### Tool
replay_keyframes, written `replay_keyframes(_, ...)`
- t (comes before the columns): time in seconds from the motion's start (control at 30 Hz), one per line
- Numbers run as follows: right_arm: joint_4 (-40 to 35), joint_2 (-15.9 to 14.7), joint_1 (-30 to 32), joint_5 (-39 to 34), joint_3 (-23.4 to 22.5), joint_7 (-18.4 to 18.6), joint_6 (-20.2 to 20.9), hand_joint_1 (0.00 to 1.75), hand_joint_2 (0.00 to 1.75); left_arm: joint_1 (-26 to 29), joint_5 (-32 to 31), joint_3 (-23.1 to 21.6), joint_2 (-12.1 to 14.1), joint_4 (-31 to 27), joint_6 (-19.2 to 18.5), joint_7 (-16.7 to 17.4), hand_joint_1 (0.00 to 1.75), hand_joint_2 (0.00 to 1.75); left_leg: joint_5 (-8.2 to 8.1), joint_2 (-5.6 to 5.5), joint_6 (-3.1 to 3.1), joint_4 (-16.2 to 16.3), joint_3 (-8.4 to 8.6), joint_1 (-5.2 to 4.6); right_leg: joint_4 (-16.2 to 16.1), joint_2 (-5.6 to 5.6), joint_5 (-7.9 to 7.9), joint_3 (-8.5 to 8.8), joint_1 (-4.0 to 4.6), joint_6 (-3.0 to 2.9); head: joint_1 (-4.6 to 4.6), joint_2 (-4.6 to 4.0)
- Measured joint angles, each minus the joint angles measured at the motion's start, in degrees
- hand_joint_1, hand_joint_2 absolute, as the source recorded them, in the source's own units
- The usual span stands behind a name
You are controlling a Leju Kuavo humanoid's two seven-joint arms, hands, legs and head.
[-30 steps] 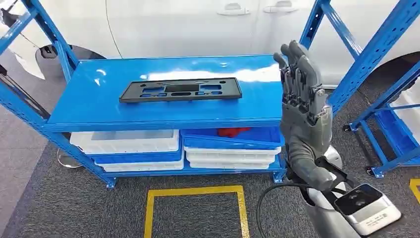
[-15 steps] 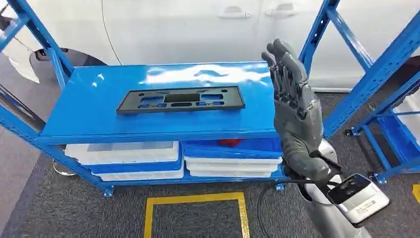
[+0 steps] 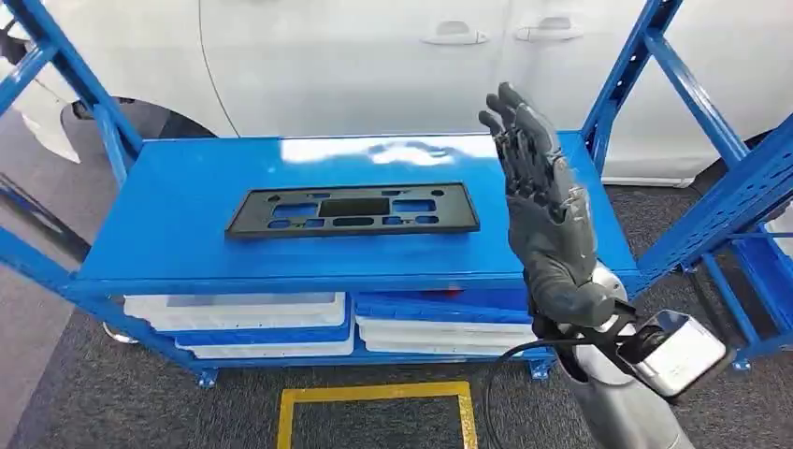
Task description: Take the parts from the cabinet and place them on the table.
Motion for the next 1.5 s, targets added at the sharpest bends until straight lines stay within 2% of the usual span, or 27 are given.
replay_keyframes(0.1,0.66,0.35,-0.11,-4.67,-0.53,1.82,3.86,0.0,1.75,-0.01,-0.02,0.0,0.07,0.0,0.09,-0.11,0.0,0.0,-0.63,0.09,-0.95,2.13,-0.36,0.12,-0.78,0.17,-0.55,2.03,-0.55,-0.91,0.0,0.0)
replay_keyframes(0.13,1.02,0.74,-0.23,-6.53,-0.7,2.55,5.53,0.0,1.75,-0.18,-0.04,0.0,0.07,0.0,0.09,-0.15,0.0,0.0,-1.67,0.15,-1.22,5.6,-2.32,0.21,-0.87,0.07,-0.85,2.44,-0.6,-1.16,-0.46,0.02)
replay_keyframes(0.23,3.39,1.18,0.01,-13.0,-1.01,5.84,10.79,0.0,1.75,-0.07,-0.04,0.02,0.07,0.0,0.2,-0.17,0.0,0.0,-6.23,0.15,-2.2,16.77,-9.97,0.72,-0.83,0.12,-1.85,3.29,-0.48,-1.33,-0.37,0.0)
replay_keyframes(0.27,4.31,1.22,0.28,-14.53,-1.14,6.28,12.12,0.0,1.75,0.11,-0.04,0.02,0.07,0.0,0.35,-0.15,0.0,0.0,-5.86,0.15,-2.28,17.45,-11.33,0.76,-0.82,0.21,-2.25,3.8,-0.45,-1.3,-0.37,0.0)
replay_keyframes(0.33,5.85,1.38,0.38,-16.03,-1.29,7.04,13.82,0.0,1.75,0.28,-0.04,0.04,0.07,0.0,0.52,-0.17,0.0,0.0,-1.01,0.15,-1.92,12.1,-10.35,0.75,-0.82,0.3,-3.07,5.04,-0.38,-1.28,-0.37,0.0)
replay_keyframes(0.4,7.32,1.42,0.33,-16.47,-1.44,7.74,15.11,0.0,1.75,0.28,-0.04,0.07,0.09,0.0,0.59,-0.22,0.0,0.0,6.75,0.15,-0.97,1.02,-6.56,0.51,-0.93,0.28,-4.07,6.53,-0.17,-1.18,-0.37,0.0)
replay_keyframes(0.47,8.96,1.42,0.28,-15.61,-1.51,8.11,15.02,0.0,1.75,0.22,-0.33,0.09,0.31,0.0,0.59,-0.33,0.0,0.0,4.25,0.16,-0.28,-0.53,-6.34,-0.16,-1.2,0.34,-4.23,6.39,-0.32,-0.61,-0.13,0.02)
replay_keyframes(0.5,9.4,1.4,0.57,-14.62,-1.49,8.18,14.89,0.0,1.75,0.26,-0.35,0.09,0.31,0.0,0.57,-0.33,0.0,0.0,5.44,0.19,0.15,-0.44,-6.15,-0.2,-1.21,0.3,-4.46,6.39,-0.33,-0.29,-0.17,0.0)
replay_keyframes(0.57,10.01,1.22,0.81,-12.7,-1.53,7.85,14.39,0.0,1.75,0.54,-0.39,0.09,0.31,0.0,0.59,-0.33,0.0,0.0,5.4,0.15,0.48,-0.74,-5.82,-0.19,-1.64,0.3,-4.81,6.92,-0.22,0.27,-0.17,0.0)
replay_keyframes(0.6,10.12,1.05,1.2,-10.6,-1.53,7.41,13.47,0.0,1.75,0.54,-0.48,0.09,0.28,0.0,0.57,-0.33,0.0,0.0,5.77,0.3,0.6,-1.95,-4.74,0.68,-1.16,0.21,-5.34,7.33,-0.26,0.49,-0.15,0.02)
replay_keyframes(0.63,10.3,0.87,1.59,-8.46,-1.51,6.78,12.44,0.0,1.75,0.48,-0.57,0.09,0.26,0.0,0.57,-0.37,0.0,0.0,5.6,0.27,0.88,-2.42,-4.11,0.65,0.9,0.21,-6.29,6.46,-0.15,0.7,0.09,0.0)
replay_keyframes(0.7,11.28,0.85,2.64,-3.26,-1.14,6.06,10.09,0.0,1.75,0.31,-0.98,0.09,0.26,0.0,0.92,-0.31,0.0,0.0,5.15,0.28,1.18,-2.43,-3.5,0.63,10.11,0.24,-10.22,1.3,-0.42,1.07,0.15,0.0)
replay_keyframes(0.77,12.63,0.85,3.69,1.46,0.21,5.99,8.15,0.0,1.75,0.31,-1.48,0.07,0.2,0.0,1.18,-0.15,0.0,0.0,4.53,0.25,1.09,-2.31,-3.01,0.6,17.1,0.22,-11.51,-3.7,-0.75,1.47,0.13,0.02)
replay_keyframes(0.83,14.37,0.81,4.03,5.94,1.94,5.99,5.35,0.0,1.75,0.45,-1.77,0.04,0.15,0.0,1.77,-0.09,0.0,0.0,3.82,0.18,0.84,-2.09,-2.34,0.7,14.14,0.18,-7.68,-3.57,-1.0,1.71,0.18,0.0)
replay_keyframes(0.9,16.78,0.83,4.01,11.47,4.56,6.45,1.52,0.0,1.75,0.36,-2.14,0.0,0.0,0.0,1.97,0.02,0.0,0.0,2.57,0.13,0.29,-1.22,-1.53,0.86,3.02,-0.04,-0.66,0.61,-1.4,1.88,0.15,0.0)
replay_keyframes(0.93,18.15,0.83,4.04,14.93,5.93,6.91,-0.62,0.0,1.75,0.32,-2.19,0.0,0.0,0.0,1.99,0.02,0.0,0.0,1.86,0.09,-0.28,-0.71,-1.88,0.66,1.08,-0.1,-1.13,1.69,-1.3,1.78,0.13,0.0)
replay_keyframes(0.97,19.39,0.96,4.09,18.3,7.33,7.46,-2.78,0.0,1.75,0.11,-2.27,0.0,0.02,0.0,2.06,0.02,0.0,0.0,1.35,0.01,-0.69,0.08,-2.06,0.49,0.43,0.13,-1.23,1.58,-1.23,1.03,0.11,0.02)
replay_keyframes(1.07,22.81,1.7,4.26,24.76,11.04,8.05,-7.57,0.0,1.75,0.03,-2.58,-0.04,0.04,0.0,2.1,0.04,0.0,0.0,1.12,0.12,-1.44,-0.4,-1.81,0.63,0.71,0.32,-1.66,1.5,-0.87,-0.1,-0.02,0.0)
replay_keyframes(1.13,24.83,2.29,4.09,29.86,13.36,8.07,-11.26,0.0,1.75,-0.19,-2.73,-0.07,0.09,0.0,2.12,0.02,0.0,0.0,-0.15,0.14,-1.97,1.0,-1.9,0.74,0.47,0.24,-1.78,1.95,-1.25,-0.74,-0.13,0.0)
replay_keyframes(1.23,28.11,2.91,3.71,36.17,17.4,7.96,-15.54,0.0,1.75,-0.32,-2.8,-0.07,0.04,0.0,2.19,0.02,0.0,0.0,-6.41,0.17,-2.74,14.75,-9.08,0.95,0.49,0.08,-2.09,2.08,-0.97,-1.27,-0.39,0.0)
replay_keyframes(1.27,29.23,3.06,3.69,37.63,18.52,7.94,-16.46,0.0,1.75,-0.19,-2.82,-0.07,0.02,0.0,2.32,0.02,0.0,0.0,-6.89,0.17,-2.73,17.91,-10.98,0.97,0.5,0.08,-2.15,2.12,-0.83,-1.37,-0.44,0.0)
replay_keyframes(1.3,30.53,3.3,3.45,39.65,19.79,7.89,-17.58,0.0,1.75,-0.06,-2.82,-0.07,0.02,0.0,2.54,0.0,0.0,0.0,-5.96,0.17,-2.57,18.31,-11.62,0.97,0.51,0.11,-2.21,2.22,-0.68,-1.45,-0.41,0.0)
replay_keyframes(1.33,31.56,3.45,3.02,41.48,21.0,7.89,-18.59,0.0,1.75,0.0,-2.82,-0.07,0.02,0.0,2.78,-0.09,0.0,0.0,-3.93,0.16,-2.28,16.0,-10.9,0.95,0.51,0.23,-2.27,2.35,-0.55,-1.49,-0.41,0.0)
replay_keyframes(1.4,33.35,4.08,1.78,44.42,23.51,7.89,-20.49,0.0,1.75,-0.07,-2.82,-0.07,0.02,0.0,2.99,-0.26,0.0,0.0,1.93,0.16,-1.11,5.71,-6.49,0.57,0.47,0.41,-2.44,2.84,-0.16,-1.52,-0.41,0.0)
replay_keyframes(1.43,34.12,4.48,1.22,45.15,24.55,7.92,-21.29,0.0,1.75,-0.08,-2.82,-0.07,0.04,0.0,3.04,-0.33,0.0,0.0,3.4,0.17,-0.27,1.3,-4.57,0.23,0.38,0.41,-2.49,2.97,-0.23,-1.53,-0.39,0.0)
replay_keyframes(1.47,35.14,4.9,0.61,45.6,25.65,8.02,-22.11,0.0,1.75,-0.19,-2.82,-0.07,0.13,0.0,3.15,-0.37,0.0,0.0,2.82,0.41,-0.01,0.38,-4.21,0.05,0.43,0.4,-2.58,3.01,0.15,-1.21,-0.3,0.0)
replay_keyframes(1.5,36.06,5.15,0.11,45.76,26.66,8.07,-22.68,0.0,1.75,-0.26,-2.82,-0.07,0.11,0.0,3.19,-0.53,0.0,0.0,2.93,0.44,0.07,0.33,-4.22,-0.13,0.3,0.32,-2.49,2.99,-0.14,-0.82,-0.46,0.0)
